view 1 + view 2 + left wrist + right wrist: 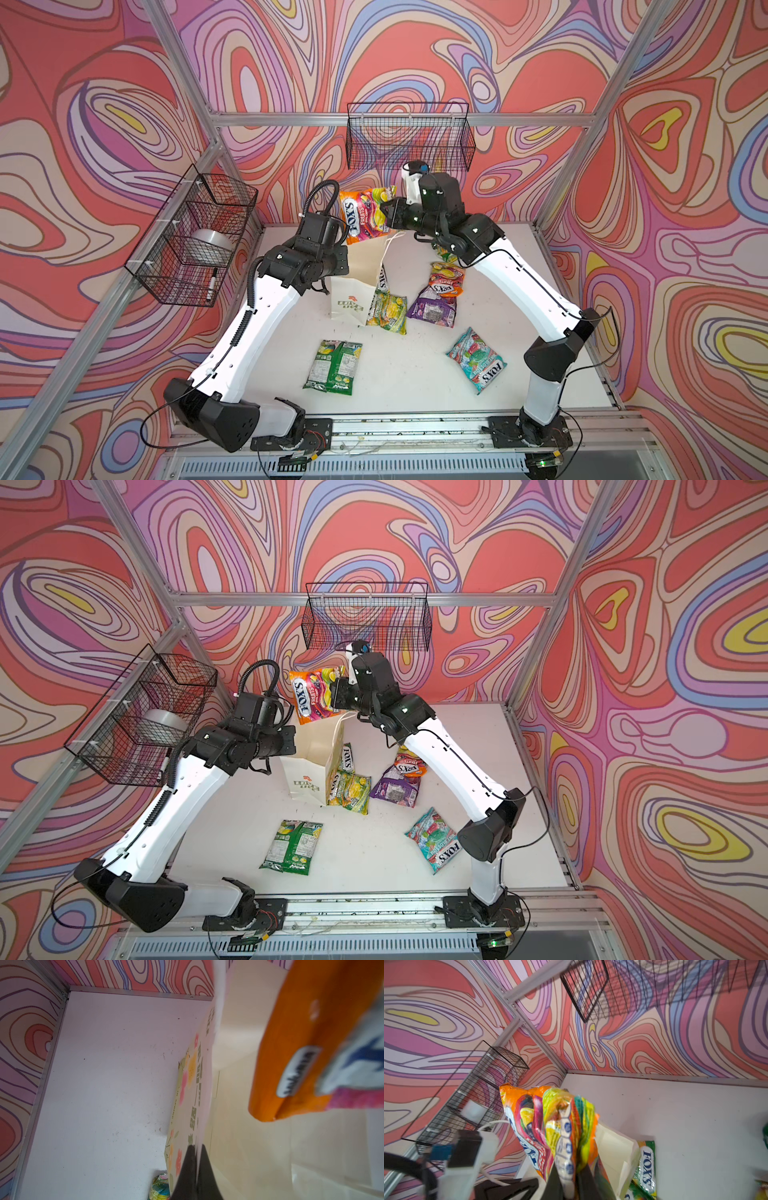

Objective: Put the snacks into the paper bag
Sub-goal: 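Lift the orange packet with the right gripper and carry it over the bag, then release the orange packet into the bag mouth from the right gripper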

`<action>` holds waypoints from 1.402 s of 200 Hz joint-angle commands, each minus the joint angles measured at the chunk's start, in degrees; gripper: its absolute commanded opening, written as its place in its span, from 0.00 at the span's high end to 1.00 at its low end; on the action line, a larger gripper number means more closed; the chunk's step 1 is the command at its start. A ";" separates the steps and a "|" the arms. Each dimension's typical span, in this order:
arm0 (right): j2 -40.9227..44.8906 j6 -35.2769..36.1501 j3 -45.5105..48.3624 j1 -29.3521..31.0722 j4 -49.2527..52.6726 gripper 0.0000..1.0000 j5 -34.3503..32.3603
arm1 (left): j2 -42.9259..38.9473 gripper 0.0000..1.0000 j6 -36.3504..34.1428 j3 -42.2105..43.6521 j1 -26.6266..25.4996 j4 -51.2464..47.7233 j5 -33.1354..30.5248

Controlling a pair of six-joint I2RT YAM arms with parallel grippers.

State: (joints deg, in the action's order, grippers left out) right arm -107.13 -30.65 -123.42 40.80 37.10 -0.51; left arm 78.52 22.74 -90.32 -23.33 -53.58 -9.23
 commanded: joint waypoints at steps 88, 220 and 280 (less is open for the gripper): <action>-4.35 6.94 -5.27 4.74 13.53 1.00 -7.62 | 0.40 1.00 0.63 0.65 -0.41 2.53 -0.26; -14.89 14.46 -16.43 9.57 20.03 0.69 -1.55 | 0.84 1.00 -0.43 2.67 -0.40 5.90 2.49; -12.57 15.96 -18.04 9.62 18.11 0.43 0.43 | 0.49 1.00 -0.86 2.88 -0.40 5.39 0.38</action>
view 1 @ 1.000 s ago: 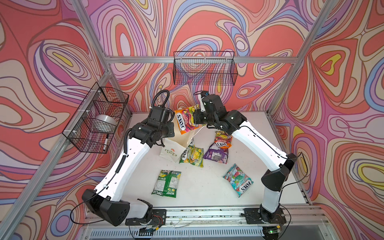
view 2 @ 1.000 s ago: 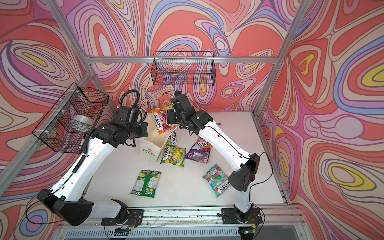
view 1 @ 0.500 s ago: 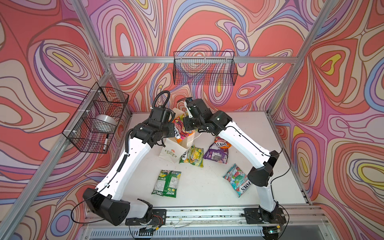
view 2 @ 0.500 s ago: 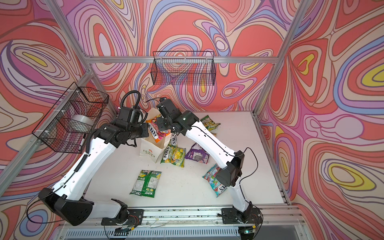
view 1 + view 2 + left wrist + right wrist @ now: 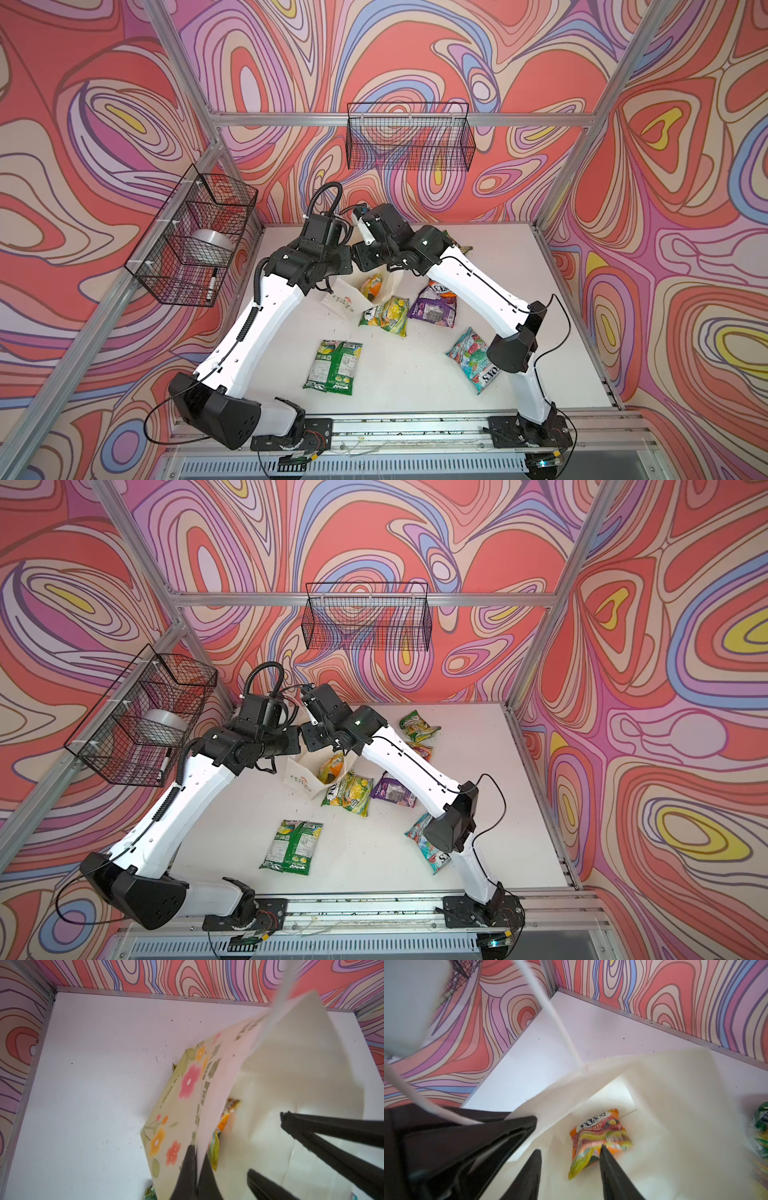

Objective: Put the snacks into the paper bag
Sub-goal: 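Release the orange packet into the bag mouth from the right gripper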

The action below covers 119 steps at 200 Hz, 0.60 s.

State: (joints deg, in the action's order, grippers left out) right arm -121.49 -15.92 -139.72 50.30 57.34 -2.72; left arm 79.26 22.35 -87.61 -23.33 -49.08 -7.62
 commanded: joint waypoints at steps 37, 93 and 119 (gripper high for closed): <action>6.81 1.51 -1.98 0.14 -4.88 0.24 5.03 | 1.19 1.00 -0.31 -0.43 -0.35 -1.28 -3.00; 19.05 1.66 3.01 0.12 -6.59 0.15 -2.43 | 1.95 1.00 -0.38 -1.24 -0.35 -3.45 -4.38; 26.52 1.12 8.52 -1.03 -5.08 0.11 -12.24 | 1.27 1.00 -0.47 -1.05 0.01 -4.13 -3.77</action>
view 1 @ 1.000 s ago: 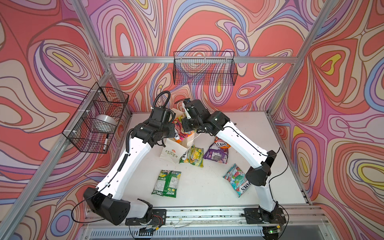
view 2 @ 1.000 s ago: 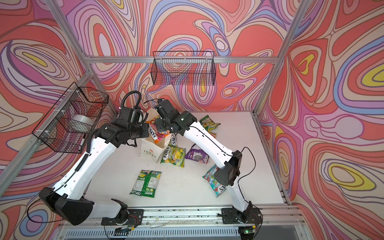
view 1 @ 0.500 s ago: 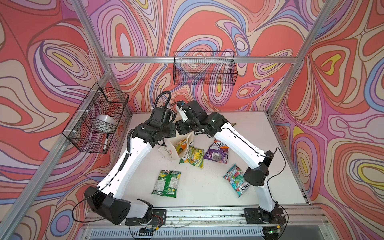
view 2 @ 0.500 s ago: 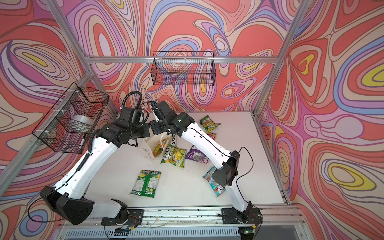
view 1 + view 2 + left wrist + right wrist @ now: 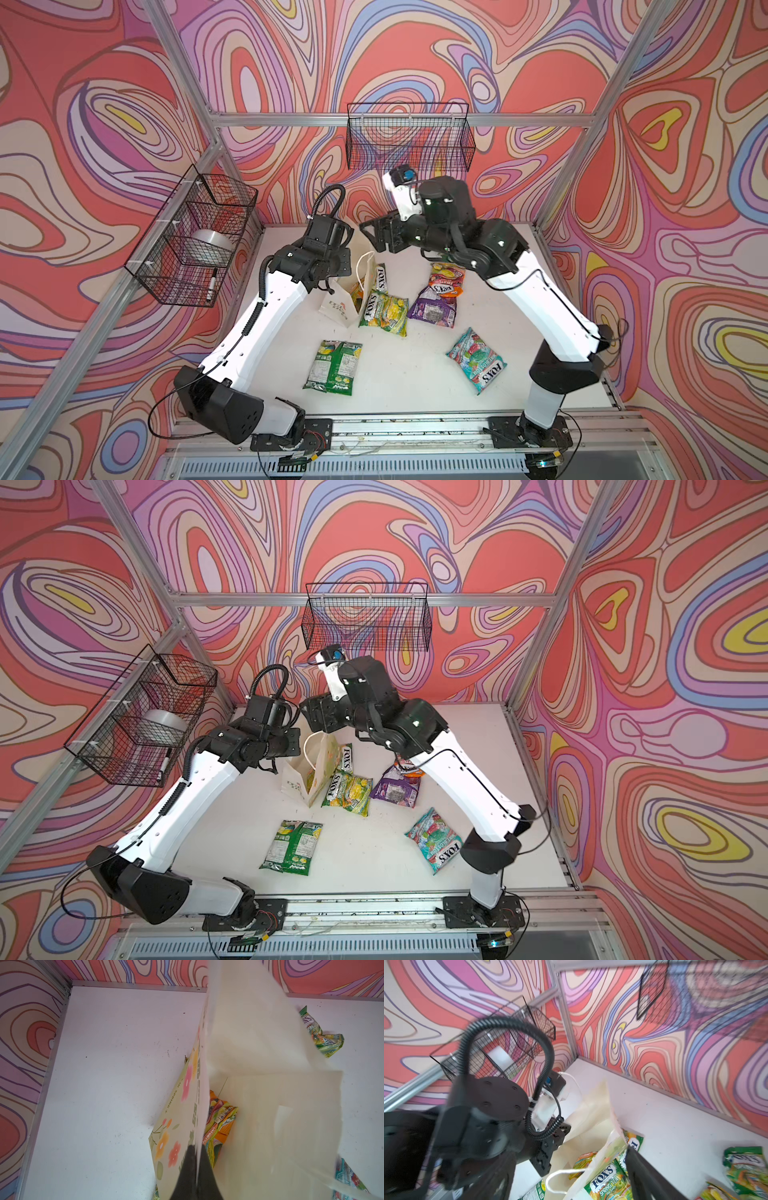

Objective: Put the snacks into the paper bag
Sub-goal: 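Release the orange packet into the bag mouth from the right gripper, then move the right gripper back to the teal Mint Blossom packet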

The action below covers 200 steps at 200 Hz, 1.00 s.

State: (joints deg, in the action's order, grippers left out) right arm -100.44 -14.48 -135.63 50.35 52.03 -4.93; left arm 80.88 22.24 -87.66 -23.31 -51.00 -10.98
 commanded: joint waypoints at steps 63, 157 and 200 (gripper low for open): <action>22.26 -12.46 35.53 -21.27 1.35 0.05 -4.57 | -2.43 1.00 -0.33 1.79 0.70 -1.01 3.43; 39.19 -28.94 80.90 -38.57 -4.63 0.02 9.37 | -6.02 1.00 -0.44 5.83 1.57 1.70 6.52; 46.06 -34.92 91.65 -39.61 -2.96 0.02 12.37 | -4.53 1.00 -0.37 6.09 1.88 1.86 9.13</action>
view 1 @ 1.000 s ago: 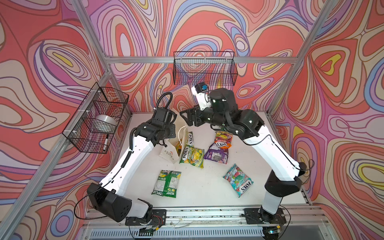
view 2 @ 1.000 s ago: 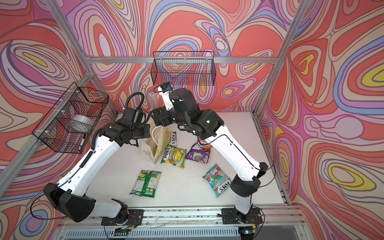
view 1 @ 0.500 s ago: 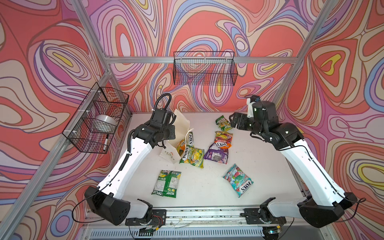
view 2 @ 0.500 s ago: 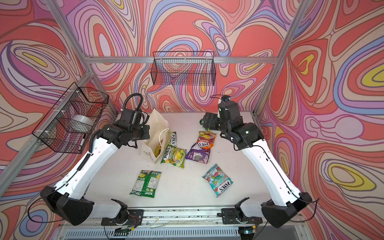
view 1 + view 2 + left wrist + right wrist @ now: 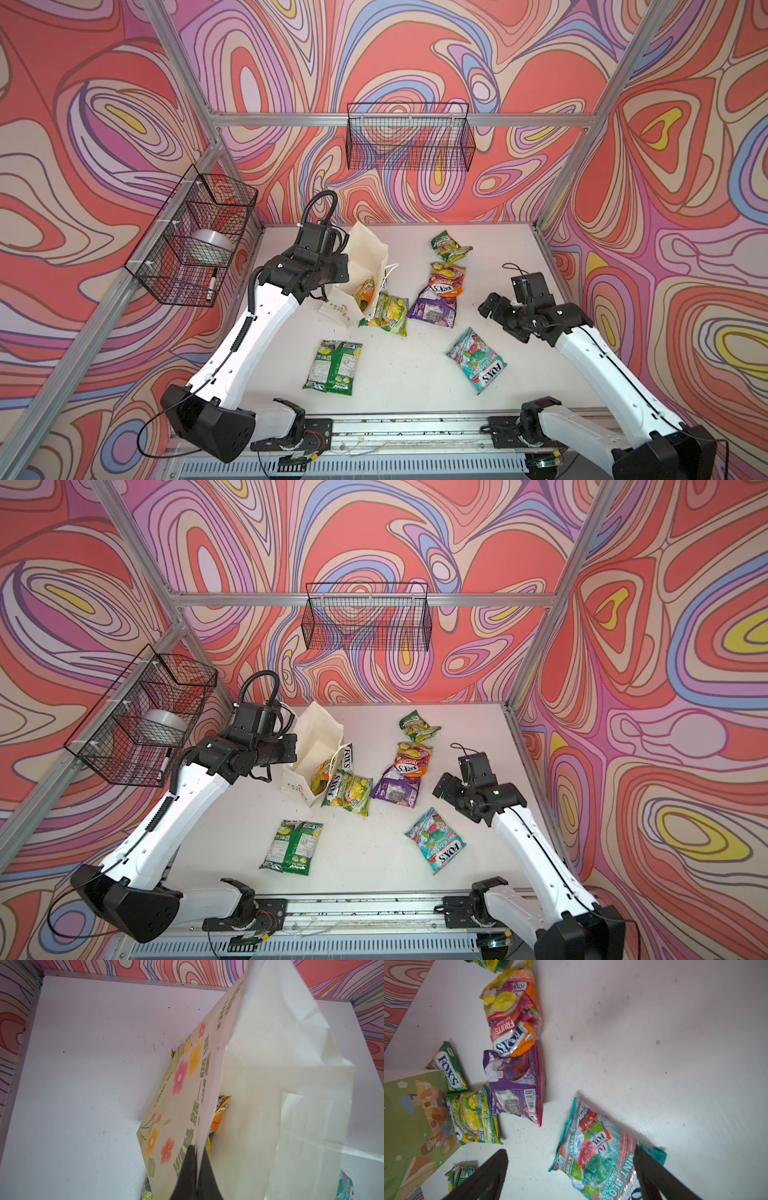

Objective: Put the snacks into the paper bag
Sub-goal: 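Move the right gripper back to the teal Mint Blossom packet, then lower the right gripper onto the teal packet and grasp it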

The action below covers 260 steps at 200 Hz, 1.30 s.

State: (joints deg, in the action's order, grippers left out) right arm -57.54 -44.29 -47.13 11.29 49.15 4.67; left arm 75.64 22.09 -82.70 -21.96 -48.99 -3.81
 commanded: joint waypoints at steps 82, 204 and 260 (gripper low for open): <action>6.15 -7.38 10.79 -0.74 1.63 0.02 9.04 | 0.83 1.00 0.06 1.84 0.64 0.30 1.09; 3.44 -12.12 21.11 -0.74 -4.19 0.02 12.02 | 1.79 1.00 0.31 2.09 1.47 0.83 3.57; -0.43 -13.15 21.99 -0.71 -9.19 0.08 10.38 | 1.13 1.00 0.49 2.15 1.78 1.11 4.49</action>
State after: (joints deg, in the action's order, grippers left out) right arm -56.47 -56.27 -26.04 10.83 44.07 16.05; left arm 76.71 22.17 -81.84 -20.82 -47.27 -0.45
